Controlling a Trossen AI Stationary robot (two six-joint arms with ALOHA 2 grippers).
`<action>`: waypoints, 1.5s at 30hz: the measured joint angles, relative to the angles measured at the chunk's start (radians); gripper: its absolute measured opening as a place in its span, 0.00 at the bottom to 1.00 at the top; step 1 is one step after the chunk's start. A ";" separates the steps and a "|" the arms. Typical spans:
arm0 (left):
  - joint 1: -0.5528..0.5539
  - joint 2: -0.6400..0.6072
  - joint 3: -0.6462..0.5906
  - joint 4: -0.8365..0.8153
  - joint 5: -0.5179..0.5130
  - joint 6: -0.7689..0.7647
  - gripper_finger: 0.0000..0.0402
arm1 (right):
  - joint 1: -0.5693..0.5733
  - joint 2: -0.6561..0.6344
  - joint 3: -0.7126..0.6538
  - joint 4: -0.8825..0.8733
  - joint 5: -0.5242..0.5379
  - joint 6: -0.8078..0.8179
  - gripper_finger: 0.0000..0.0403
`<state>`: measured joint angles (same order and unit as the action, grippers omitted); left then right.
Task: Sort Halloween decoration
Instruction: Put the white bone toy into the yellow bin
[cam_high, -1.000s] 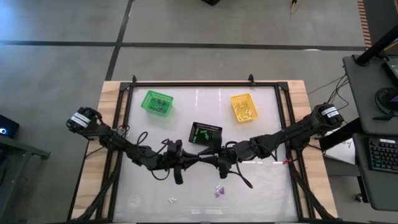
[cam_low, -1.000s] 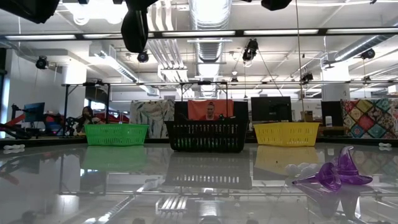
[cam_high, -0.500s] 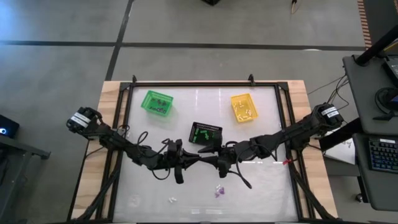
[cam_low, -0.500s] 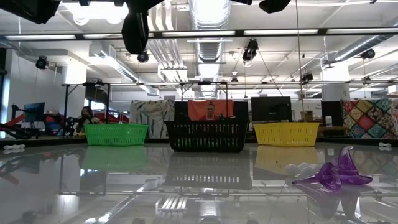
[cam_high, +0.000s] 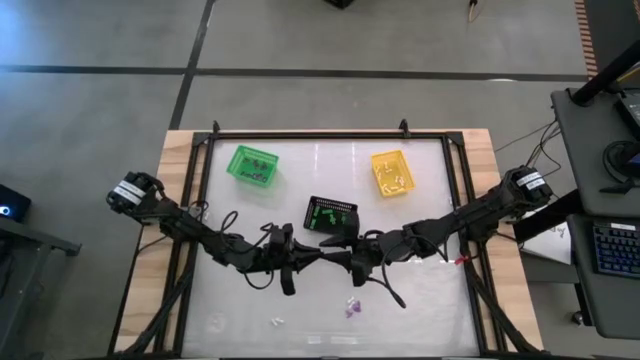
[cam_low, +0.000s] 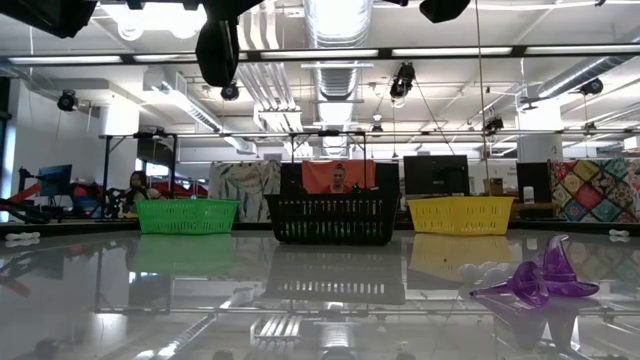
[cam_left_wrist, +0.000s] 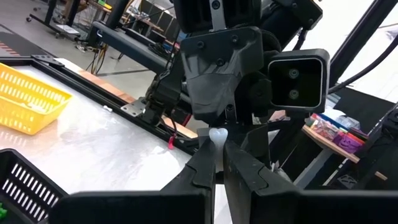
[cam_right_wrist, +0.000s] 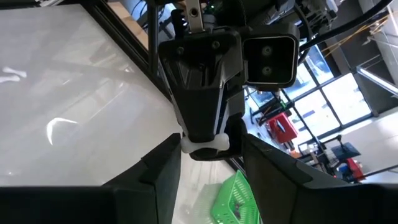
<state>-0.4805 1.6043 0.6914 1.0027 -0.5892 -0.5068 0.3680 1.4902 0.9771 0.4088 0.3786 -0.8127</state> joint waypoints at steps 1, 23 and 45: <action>0.000 0.000 0.000 0.000 0.000 0.000 0.00 | 0.001 0.000 0.000 0.000 0.000 0.000 0.40; 0.004 0.000 0.000 -0.008 0.000 0.000 0.00 | 0.001 0.000 0.000 -0.002 -0.009 -0.018 0.36; 0.004 0.000 0.000 -0.009 -0.007 0.002 0.00 | 0.002 0.000 0.000 -0.014 -0.015 -0.018 0.18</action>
<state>-0.4767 1.6043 0.6910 0.9940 -0.5965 -0.5053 0.3697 1.4902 0.9771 0.3946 0.3637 -0.8305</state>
